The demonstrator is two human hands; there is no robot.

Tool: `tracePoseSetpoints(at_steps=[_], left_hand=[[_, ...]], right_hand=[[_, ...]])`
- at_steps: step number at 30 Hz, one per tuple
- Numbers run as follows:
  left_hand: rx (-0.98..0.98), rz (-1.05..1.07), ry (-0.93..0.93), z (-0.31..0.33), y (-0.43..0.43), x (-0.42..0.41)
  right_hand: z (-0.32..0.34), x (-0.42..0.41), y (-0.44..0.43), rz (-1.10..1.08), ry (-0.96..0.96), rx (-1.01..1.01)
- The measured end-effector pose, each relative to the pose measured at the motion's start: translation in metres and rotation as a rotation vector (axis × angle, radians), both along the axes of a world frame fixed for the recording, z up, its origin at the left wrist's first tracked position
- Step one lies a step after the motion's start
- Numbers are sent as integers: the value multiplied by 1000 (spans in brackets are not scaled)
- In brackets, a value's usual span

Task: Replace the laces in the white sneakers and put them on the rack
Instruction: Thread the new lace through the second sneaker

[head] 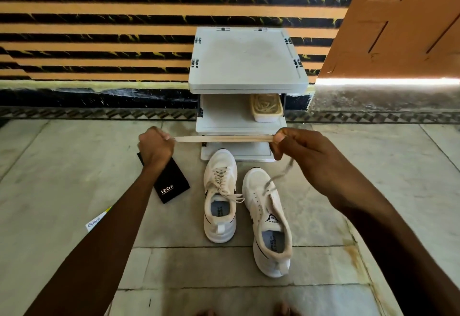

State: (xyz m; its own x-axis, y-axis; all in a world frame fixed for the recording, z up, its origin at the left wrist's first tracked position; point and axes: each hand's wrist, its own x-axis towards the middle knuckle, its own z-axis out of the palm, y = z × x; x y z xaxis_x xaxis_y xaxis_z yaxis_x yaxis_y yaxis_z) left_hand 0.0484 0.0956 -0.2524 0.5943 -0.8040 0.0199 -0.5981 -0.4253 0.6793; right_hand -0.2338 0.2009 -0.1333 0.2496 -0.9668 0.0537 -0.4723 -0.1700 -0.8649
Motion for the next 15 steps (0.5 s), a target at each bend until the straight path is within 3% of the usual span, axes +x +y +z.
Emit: tracePoseSetpoints(at_steps=[4, 10, 15], left_hand=[[-65, -7, 82, -1, -1, 8], [-249, -411, 240, 41, 36, -42], [-159, -728, 283, 75, 77, -69]], right_hand=[[-16, 2, -5, 9, 42, 41], [-43, 3, -20, -47, 26, 94], [-56, 3, -24, -66, 38, 138]])
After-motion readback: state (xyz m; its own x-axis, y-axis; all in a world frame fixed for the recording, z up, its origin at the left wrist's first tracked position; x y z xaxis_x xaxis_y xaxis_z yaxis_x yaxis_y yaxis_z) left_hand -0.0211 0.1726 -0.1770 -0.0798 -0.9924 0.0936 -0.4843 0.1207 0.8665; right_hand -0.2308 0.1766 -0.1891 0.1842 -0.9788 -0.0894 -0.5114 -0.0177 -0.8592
